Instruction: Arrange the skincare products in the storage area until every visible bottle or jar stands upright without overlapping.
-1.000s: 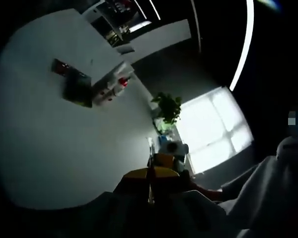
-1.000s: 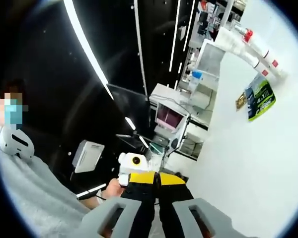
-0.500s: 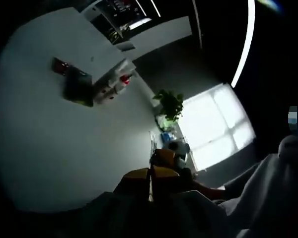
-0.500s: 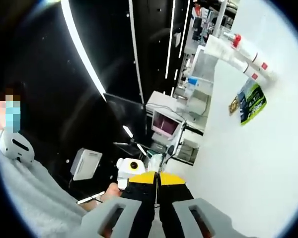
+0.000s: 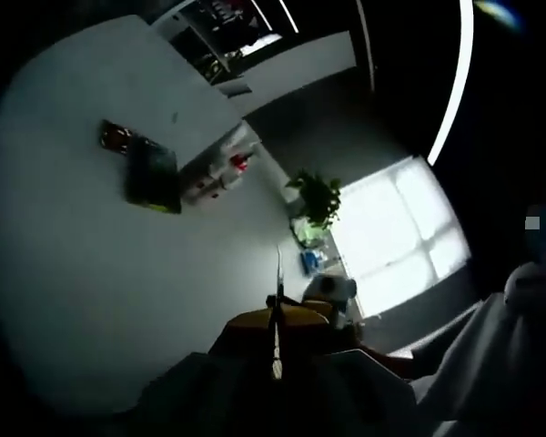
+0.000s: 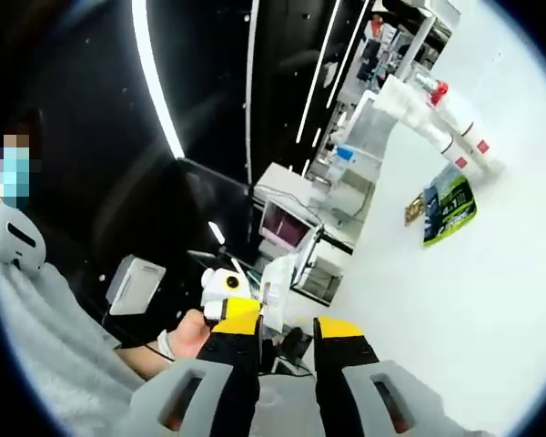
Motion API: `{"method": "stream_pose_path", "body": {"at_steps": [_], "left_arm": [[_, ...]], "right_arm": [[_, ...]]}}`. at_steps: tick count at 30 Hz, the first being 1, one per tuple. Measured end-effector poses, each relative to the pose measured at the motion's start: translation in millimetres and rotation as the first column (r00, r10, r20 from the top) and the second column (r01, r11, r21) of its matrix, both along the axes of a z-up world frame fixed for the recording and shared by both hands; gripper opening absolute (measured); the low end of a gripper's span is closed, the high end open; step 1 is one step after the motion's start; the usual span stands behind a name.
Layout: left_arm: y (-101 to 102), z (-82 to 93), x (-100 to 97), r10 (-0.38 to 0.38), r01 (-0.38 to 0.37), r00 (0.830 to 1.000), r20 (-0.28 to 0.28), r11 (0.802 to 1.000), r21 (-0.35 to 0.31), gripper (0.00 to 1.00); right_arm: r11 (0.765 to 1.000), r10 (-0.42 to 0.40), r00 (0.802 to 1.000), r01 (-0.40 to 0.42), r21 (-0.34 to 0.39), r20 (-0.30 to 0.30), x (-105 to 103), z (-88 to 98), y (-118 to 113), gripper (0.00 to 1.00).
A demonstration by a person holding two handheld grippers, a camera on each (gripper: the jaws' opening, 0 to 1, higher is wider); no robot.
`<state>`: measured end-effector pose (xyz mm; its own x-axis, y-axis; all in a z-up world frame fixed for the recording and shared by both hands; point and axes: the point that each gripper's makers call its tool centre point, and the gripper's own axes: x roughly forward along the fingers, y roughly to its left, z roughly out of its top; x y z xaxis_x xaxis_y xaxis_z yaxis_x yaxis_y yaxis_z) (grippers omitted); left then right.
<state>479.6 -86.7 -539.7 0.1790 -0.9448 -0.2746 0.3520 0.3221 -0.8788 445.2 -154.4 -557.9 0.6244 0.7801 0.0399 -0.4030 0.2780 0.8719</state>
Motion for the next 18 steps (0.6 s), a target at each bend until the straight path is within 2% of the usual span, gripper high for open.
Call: {"method": "stream_pose_path", "body": {"at_steps": [6,11,14,18], "left_arm": [[6,2.7,34.8,0.019,-0.02,1.0,-0.014,1.0,-0.007,0.0],[10,-4.1,65.7,0.031,-0.031,0.999,-0.03,1.0,0.003,0.0],[8,-7.2,76.7,0.031,-0.032,0.998,-0.051,0.999,-0.01,0.0],[4,-14.2,92.8,0.032,-0.034,0.997,-0.073,0.999,-0.019,0.0]], "right_arm": [[0.999,0.001,1.0,-0.002,-0.037,-0.022,-2,-14.1,-4,0.19],[0.998,-0.004,1.0,0.003,-0.069,-0.022,-4,-20.2,-5,0.2],[0.991,0.012,1.0,-0.011,-0.136,0.007,-7,-24.3,-4,0.22],[0.963,0.059,0.998,-0.047,-0.264,0.038,-12,-32.7,-1,0.24]]}}
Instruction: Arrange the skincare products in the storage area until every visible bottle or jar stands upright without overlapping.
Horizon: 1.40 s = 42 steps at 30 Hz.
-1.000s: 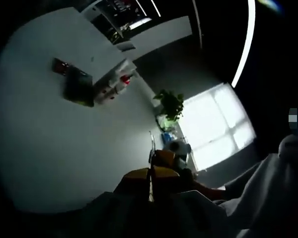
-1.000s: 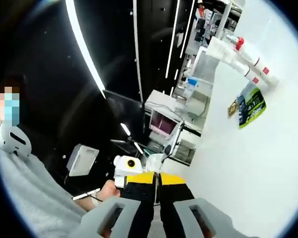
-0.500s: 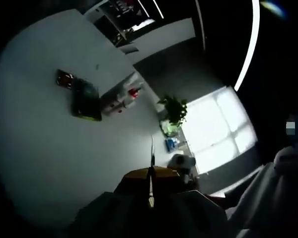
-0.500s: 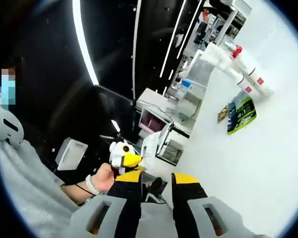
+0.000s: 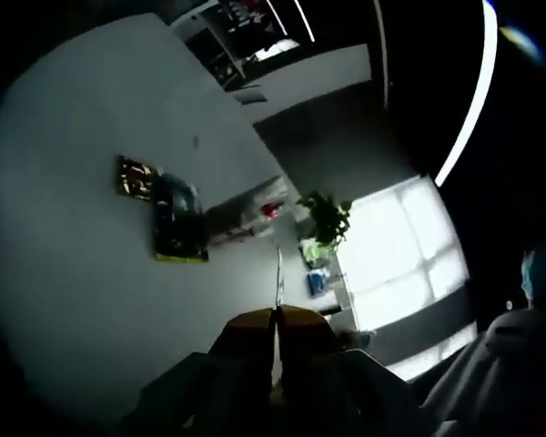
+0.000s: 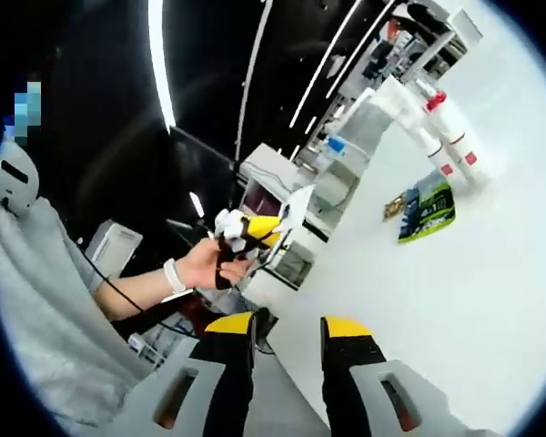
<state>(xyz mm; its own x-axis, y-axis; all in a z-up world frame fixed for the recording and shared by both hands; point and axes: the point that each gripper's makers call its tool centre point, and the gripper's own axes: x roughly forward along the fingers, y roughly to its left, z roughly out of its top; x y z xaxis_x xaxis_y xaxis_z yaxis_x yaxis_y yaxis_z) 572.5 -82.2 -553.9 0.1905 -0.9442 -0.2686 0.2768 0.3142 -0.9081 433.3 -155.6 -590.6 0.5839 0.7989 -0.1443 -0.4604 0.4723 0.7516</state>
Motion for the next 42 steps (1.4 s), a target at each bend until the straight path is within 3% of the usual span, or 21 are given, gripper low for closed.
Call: {"method": "stream_pose_path", "body": {"at_steps": [4,17,29,42], "left_arm": [[-1,-12.6,12.0,-0.01,0.01,1.0,-0.018,1.0,0.023,0.0],[11,-47.1,55.3,0.036,-0.031,0.996,-0.084,0.998,0.052,0.0],[11,-84.0,72.3,0.042,-0.028,0.991,-0.131,0.994,0.109,0.0],[4,-115.8,87.8,0.072,-0.046,0.982,-0.173,0.988,0.149,0.0]], "right_arm": [[0.993,0.008,0.998,0.0,-0.12,0.066,3,-1.7,-3,0.25],[0.964,-0.012,0.994,0.039,-0.261,0.105,8,-11.7,-12,0.29],[0.965,-0.061,0.998,0.067,-0.255,0.031,-1,-27.3,-22,0.31],[0.966,-0.072,0.997,0.068,-0.25,-0.007,-3,-35.6,-20,0.31]]}}
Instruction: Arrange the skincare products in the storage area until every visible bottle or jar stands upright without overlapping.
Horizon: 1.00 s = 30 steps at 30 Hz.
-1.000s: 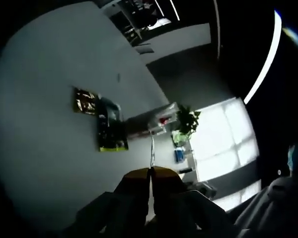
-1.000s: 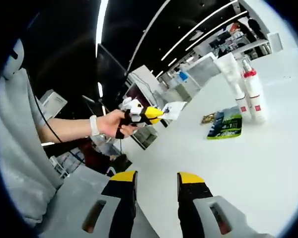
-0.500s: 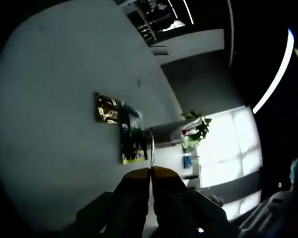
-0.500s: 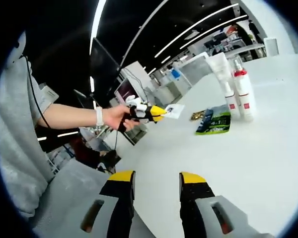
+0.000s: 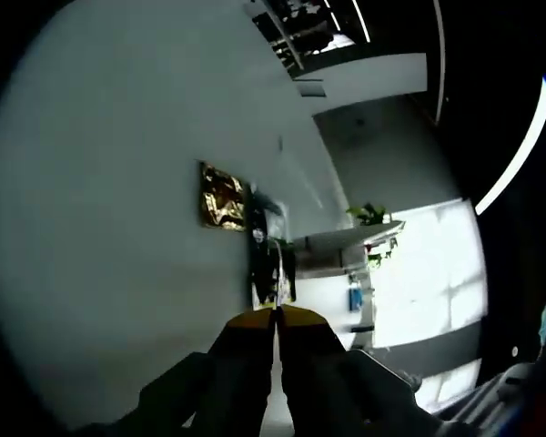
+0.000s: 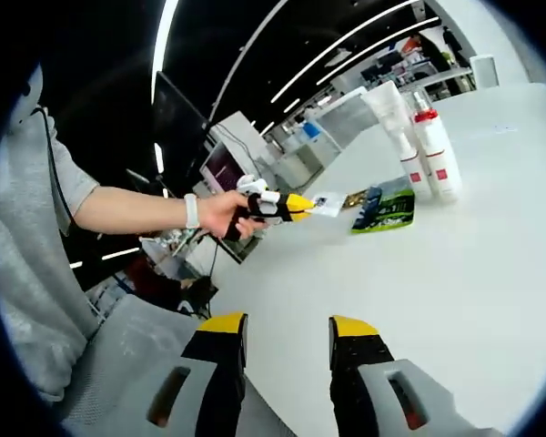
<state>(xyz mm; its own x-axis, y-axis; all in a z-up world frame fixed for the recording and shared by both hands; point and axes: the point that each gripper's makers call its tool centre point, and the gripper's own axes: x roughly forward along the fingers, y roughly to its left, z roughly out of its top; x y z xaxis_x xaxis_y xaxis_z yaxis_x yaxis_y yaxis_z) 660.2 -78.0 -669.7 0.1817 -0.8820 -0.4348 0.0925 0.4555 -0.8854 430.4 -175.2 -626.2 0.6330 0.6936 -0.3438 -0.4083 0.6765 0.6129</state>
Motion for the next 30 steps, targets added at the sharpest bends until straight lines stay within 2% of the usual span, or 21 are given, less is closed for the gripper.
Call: {"method": "stream_pose_path", "body": {"at_steps": [8,10,12,17,21,30], "left_arm": [[-2,-22.7,1.9,-0.002,0.003,0.999,-0.039,0.999,0.047,0.0],[0,-25.1,5.0,0.019,-0.017,0.999,-0.046,0.999,0.051,0.0],[3,-29.9,8.1,0.047,-0.042,0.998,-0.046,0.995,0.087,0.0],[4,-37.1,0.0,0.009,-0.001,0.998,-0.068,0.994,0.111,0.0],[10,-42.5,0.7,0.022,-0.01,0.997,-0.079,0.988,0.156,0.0],[16,-47.2,2.9,-0.009,0.022,0.998,-0.054,0.973,0.231,0.01]], "right_arm": [[0.999,-0.027,0.999,0.027,0.019,-0.023,1,-2.0,-6,0.31],[0.999,-0.033,0.999,0.033,0.019,-0.026,1,-2.8,-8,0.31],[0.999,-0.036,0.999,0.037,0.018,-0.03,1,-3.8,-9,0.31],[0.999,-0.037,0.998,0.039,0.028,-0.042,0,-6.0,-7,0.31],[0.997,-0.045,0.998,0.048,0.061,-0.046,1,-3.5,-4,0.31],[0.997,-0.041,0.998,0.044,0.07,-0.047,3,-3.9,-2,0.31]]}}
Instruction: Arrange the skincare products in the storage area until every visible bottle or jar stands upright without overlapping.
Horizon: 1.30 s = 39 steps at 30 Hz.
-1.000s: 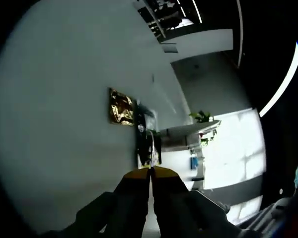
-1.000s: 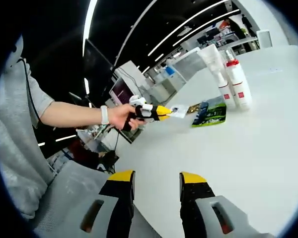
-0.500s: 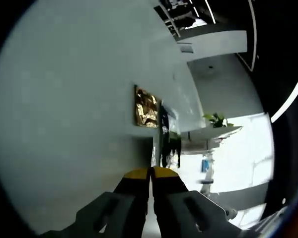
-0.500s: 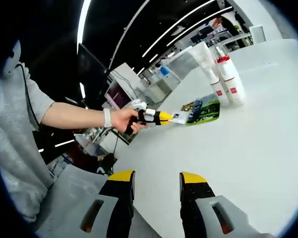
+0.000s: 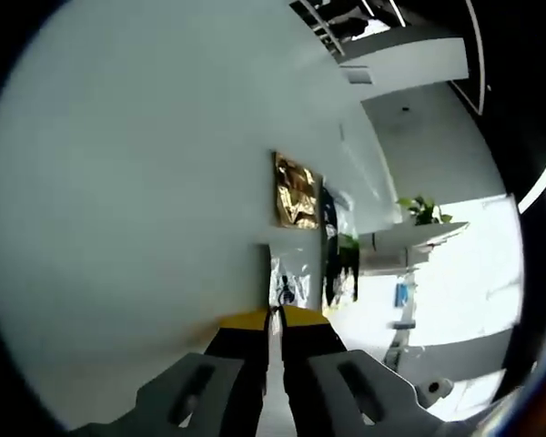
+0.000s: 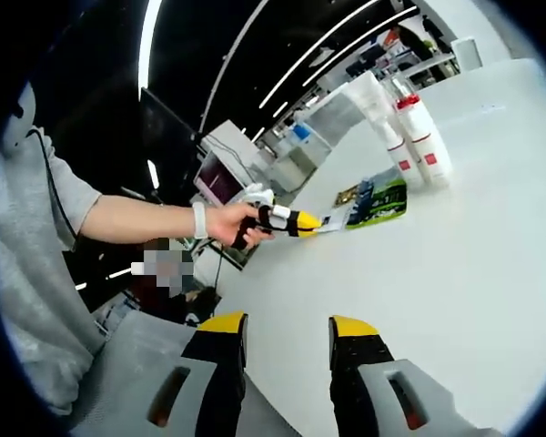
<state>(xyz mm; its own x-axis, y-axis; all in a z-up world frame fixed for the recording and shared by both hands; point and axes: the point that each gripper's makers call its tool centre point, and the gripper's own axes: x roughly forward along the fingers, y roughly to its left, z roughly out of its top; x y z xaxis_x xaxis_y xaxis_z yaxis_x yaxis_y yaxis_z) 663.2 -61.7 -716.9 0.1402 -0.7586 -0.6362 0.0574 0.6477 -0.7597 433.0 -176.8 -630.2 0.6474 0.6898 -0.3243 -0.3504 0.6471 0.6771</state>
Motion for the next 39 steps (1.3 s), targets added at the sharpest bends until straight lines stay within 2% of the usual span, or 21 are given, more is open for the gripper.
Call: {"method": "stream_pose_path", "body": {"at_steps": [9,11,16,21,30,33,39], "left_arm": [[-2,4.0,5.2,-0.007,0.006,0.999,0.035,1.0,0.027,0.02],[-3,4.5,3.2,-0.034,0.033,0.998,0.044,0.999,0.04,0.03],[-3,7.9,2.0,-0.058,0.055,0.997,0.051,0.997,0.053,0.1],[1,15.4,7.7,-0.043,0.039,0.997,0.071,0.997,0.063,0.19],[8,28.8,6.5,-0.038,0.032,0.995,0.095,0.997,0.067,0.2],[7,40.6,2.5,-0.044,0.037,0.991,0.124,0.998,0.056,0.22],[13,78.7,-14.7,-0.086,0.08,0.968,0.237,0.996,0.034,0.29]], "right_arm": [[1.0,0.0,1.0,0.0,0.005,-0.006,-1,-1.0,1,0.31],[1.0,0.004,1.0,-0.004,0.006,-0.006,-1,-1.1,2,0.31],[1.0,0.01,1.0,-0.01,0.01,0.001,1,1.3,4,0.31],[1.0,0.022,1.0,-0.022,0.008,0.008,2,3.3,6,0.31],[1.0,0.025,0.999,-0.025,0.003,0.035,3,12.3,5,0.31],[1.0,0.027,0.998,-0.027,-0.002,0.049,4,17.7,7,0.31],[0.999,0.044,0.995,-0.043,-0.013,0.088,3,31.1,12,0.32]]}}
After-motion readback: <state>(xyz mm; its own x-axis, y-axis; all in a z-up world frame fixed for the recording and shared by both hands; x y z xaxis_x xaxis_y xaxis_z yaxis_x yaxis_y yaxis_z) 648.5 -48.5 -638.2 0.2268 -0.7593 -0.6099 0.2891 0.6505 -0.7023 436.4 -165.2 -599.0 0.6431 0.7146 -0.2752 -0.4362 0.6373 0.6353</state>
